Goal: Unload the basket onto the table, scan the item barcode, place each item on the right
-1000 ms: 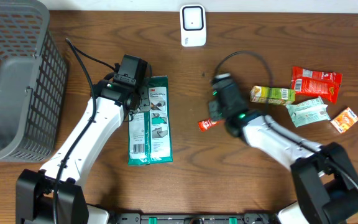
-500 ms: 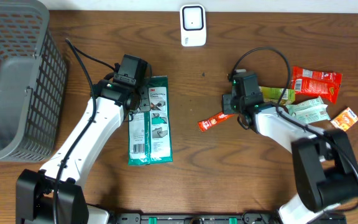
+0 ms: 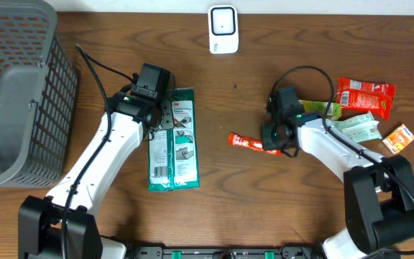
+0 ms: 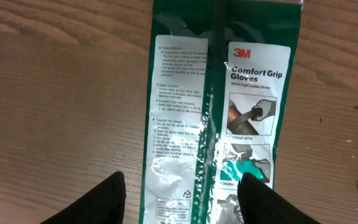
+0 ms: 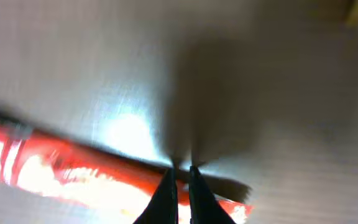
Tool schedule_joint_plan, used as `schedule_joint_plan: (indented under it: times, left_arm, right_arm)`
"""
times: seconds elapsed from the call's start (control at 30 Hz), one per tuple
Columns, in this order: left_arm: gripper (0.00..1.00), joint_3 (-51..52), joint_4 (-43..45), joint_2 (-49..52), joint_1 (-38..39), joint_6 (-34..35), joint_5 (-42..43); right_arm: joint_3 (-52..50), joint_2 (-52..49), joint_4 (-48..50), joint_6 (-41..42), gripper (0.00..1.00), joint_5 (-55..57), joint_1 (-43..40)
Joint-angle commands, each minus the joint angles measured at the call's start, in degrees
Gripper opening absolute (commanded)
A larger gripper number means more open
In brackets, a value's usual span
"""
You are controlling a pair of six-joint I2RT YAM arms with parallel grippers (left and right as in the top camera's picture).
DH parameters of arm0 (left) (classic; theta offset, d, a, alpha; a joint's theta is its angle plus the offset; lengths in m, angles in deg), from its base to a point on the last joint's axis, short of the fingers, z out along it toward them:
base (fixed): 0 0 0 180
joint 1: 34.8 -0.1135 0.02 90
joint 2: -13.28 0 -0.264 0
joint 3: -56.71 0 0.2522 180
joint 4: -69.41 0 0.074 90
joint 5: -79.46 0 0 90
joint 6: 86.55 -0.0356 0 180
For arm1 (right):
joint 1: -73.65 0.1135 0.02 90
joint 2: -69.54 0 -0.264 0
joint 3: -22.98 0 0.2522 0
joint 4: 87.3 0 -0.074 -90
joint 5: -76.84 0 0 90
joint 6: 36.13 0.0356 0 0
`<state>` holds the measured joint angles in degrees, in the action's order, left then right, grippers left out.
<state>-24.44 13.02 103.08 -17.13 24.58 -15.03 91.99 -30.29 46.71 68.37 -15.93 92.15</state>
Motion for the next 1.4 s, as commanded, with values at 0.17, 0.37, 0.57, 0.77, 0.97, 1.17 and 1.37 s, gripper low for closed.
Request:
schedule_joint_plan:
  times: [0.17,0.37,0.57,0.77,0.97,1.17,1.37]
  left_arm:
    - [0.60,-0.31,-0.17,0.46,-0.24,0.13,-0.70]
    - [0.61,-0.31,-0.17,0.46,-0.24,0.13,-0.70]
    - [0.66,-0.31,-0.20,0.46,-0.24,0.13,-0.70]
    - [0.68,-0.31,-0.22,0.46,-0.24,0.13,-0.70]
    - [0.80,-0.31,-0.90,0.46,-0.24,0.13,-0.70]
    - [0.92,-0.31,-1.03,0.46,-0.24,0.13,-0.72]
    - [0.92,-0.31,-1.03,0.46,-0.24,0.13,-0.72]
  right_arm:
    - [1.22,1.05,-9.57,2.47,0.12,-3.37,6.25]
    - [9.64,1.05,-14.58,0.66,0.22,-1.05,6.54]
    - [8.98,1.03,-14.82,1.40,0.27,-2.45,9.62]
    - [7.45,1.03,-13.46,2.25,0.27,-1.60,11.50]
    - [7.04,0.98,-13.22,3.91,0.30,1.09,11.61]
    - [2.89,0.48,-8.76,3.91,0.39,1.18,11.61]
    - [-1.14,-0.33,-3.32,3.89,0.37,0.98,11.61]
